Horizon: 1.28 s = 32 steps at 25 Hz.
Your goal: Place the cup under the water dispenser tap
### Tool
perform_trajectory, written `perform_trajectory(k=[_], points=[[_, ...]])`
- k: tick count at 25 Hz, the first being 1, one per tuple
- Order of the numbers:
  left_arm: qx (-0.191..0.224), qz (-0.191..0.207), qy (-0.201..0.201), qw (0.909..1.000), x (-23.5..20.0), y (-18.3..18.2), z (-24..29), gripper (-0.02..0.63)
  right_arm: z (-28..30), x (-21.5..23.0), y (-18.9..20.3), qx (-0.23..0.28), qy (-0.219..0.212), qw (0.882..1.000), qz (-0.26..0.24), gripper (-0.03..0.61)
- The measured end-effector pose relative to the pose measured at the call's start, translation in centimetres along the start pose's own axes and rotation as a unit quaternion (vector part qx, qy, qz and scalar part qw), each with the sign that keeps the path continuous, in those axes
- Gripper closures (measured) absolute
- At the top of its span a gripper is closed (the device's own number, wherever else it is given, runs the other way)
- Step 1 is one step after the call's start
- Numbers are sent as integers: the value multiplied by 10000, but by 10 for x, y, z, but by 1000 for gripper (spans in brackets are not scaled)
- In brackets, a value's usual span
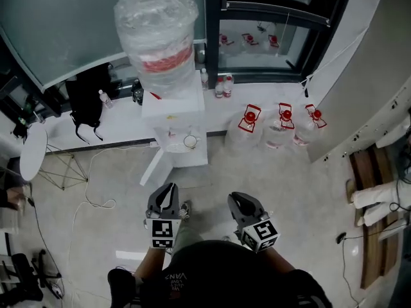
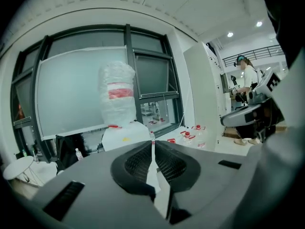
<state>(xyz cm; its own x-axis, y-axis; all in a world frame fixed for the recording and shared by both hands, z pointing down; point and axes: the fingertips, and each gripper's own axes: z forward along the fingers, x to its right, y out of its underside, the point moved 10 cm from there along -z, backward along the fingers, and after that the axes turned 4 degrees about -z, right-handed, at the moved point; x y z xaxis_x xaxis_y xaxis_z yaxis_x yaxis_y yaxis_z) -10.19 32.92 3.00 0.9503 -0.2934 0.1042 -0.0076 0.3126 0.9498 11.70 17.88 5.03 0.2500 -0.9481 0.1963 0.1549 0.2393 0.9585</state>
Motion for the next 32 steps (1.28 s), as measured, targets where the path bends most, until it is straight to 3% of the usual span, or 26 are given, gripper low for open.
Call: perform_trajectory(k=[14, 32], points=[[12, -107, 39, 9999, 48, 8, -72, 594, -36, -13, 4, 26, -310, 9994, -180, 532], [206, -74, 202, 9996, 51, -1, -80, 595, -39, -21, 6, 19, -132, 9996, -243, 535]])
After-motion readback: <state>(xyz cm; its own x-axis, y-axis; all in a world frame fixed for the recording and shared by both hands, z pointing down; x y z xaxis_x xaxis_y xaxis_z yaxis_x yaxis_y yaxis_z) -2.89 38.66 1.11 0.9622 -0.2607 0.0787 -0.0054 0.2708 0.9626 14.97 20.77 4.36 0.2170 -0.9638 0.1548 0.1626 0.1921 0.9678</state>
